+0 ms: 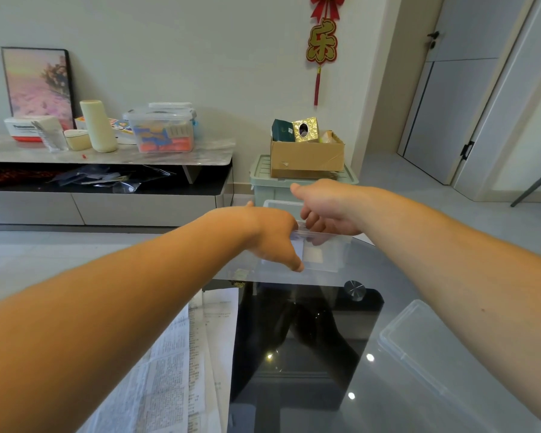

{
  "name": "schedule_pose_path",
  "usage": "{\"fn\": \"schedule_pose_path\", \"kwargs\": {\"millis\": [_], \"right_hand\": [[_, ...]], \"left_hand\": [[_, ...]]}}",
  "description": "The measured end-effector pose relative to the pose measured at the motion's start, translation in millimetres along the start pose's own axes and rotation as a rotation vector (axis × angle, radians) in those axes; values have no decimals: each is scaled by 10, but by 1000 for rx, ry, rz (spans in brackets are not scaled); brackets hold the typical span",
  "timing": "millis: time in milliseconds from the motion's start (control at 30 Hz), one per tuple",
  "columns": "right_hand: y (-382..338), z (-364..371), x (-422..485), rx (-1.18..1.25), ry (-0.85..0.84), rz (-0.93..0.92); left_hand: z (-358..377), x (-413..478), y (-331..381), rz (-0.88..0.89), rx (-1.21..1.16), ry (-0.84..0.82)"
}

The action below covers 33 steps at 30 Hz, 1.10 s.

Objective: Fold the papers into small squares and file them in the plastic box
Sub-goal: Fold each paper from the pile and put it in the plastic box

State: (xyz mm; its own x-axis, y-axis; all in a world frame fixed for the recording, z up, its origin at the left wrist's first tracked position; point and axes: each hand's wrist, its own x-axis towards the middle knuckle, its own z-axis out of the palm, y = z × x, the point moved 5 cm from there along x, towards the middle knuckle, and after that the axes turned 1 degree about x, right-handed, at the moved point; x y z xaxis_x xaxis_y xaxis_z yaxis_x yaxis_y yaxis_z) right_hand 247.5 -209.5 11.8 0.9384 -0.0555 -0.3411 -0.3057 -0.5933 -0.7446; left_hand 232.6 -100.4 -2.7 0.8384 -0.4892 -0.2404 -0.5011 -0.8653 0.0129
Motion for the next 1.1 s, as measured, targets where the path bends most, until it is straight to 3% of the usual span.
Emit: {"fn": "schedule_pose_path", "kwargs": {"millis": [233,433,633,733,833,967,1100], "right_hand": [[57,-12,-38,33,-45,8],[16,-128,-36,-175,196,-127],[-12,-306,-496,-225,351,-385],[90,-185,-987,-289,295,-490],[315,157,-1521,-356,72,-545],[614,643,-2195,-390,-160,-533],[857,969,-2528,-399,-240,-512]], "left_hand": [[23,36,31,-4,-10,-3],[-20,-199,-90,77,39,280],[-105,-832,-293,-22,-258,494],[77,-1282,-358,-110,-275,418],[388,-1782,-336,-163,-243,305],[761,-2401,-222,-229,-168,62],[970,-2734,-91,-238,-106,-52]]}}
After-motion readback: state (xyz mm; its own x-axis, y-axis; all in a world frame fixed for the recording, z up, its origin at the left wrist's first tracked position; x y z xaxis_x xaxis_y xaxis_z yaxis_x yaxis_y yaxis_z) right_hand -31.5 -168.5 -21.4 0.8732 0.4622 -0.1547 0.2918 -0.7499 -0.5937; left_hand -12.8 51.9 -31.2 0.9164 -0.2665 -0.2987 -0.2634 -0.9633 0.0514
